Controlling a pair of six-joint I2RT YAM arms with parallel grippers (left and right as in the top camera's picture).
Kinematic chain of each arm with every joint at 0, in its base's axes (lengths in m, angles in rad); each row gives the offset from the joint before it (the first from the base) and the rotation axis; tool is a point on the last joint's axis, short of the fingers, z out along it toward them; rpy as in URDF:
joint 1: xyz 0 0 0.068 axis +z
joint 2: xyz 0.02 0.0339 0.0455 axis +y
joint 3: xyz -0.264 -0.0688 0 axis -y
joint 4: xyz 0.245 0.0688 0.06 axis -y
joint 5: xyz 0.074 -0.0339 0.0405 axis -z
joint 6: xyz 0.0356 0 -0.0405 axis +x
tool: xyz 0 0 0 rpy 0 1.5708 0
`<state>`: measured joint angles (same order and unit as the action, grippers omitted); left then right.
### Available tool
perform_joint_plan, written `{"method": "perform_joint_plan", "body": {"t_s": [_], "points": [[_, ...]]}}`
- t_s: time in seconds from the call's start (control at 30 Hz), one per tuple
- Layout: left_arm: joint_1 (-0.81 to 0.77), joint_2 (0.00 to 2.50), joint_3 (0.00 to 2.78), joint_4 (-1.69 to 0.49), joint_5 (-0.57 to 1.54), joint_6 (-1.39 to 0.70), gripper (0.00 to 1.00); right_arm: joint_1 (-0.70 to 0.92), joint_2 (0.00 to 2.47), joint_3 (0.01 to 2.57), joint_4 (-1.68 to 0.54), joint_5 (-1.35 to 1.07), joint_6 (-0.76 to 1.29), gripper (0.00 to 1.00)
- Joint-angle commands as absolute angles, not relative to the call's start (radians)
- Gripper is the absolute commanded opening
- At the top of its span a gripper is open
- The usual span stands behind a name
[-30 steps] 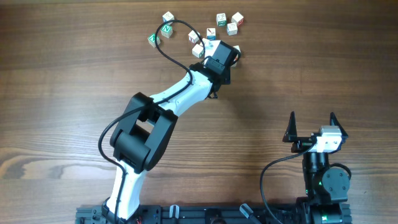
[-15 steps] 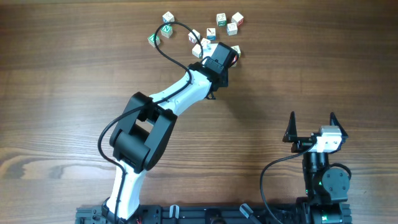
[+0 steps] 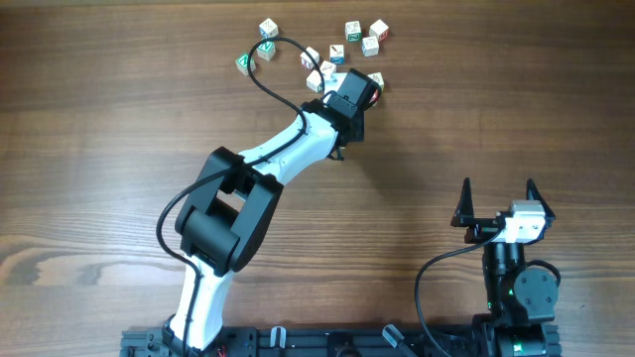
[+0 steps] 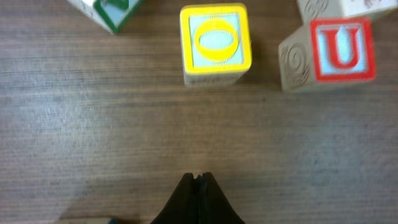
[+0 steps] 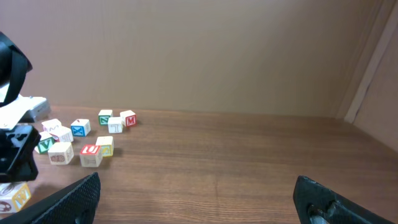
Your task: Form a horizontal line
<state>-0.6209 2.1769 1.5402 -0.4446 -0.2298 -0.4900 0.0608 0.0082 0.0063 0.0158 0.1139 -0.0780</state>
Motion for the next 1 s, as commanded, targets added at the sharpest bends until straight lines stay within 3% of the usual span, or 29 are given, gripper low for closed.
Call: {"method": "perform_joint_plan", "body": {"t_s": [0.0, 0.27, 0.97], "points": [[-0.618, 2.160, 1.579, -0.427, -0.283, -0.501, 0.06, 0.062, 0.010, 0.005, 0.020, 0.133, -0.090, 1.00], [-0.641, 2.128, 1.608, -0.458, -0.127, -0.503, 0.04, 0.062, 0.010, 0.005, 0.020, 0.133, -0.091, 1.00], [-0.691, 2.128, 1.555, -0.595, -0.125, -0.540, 0.04, 0.062, 0.010, 0.005, 0.020, 0.133, -0.090, 1.00]]}}
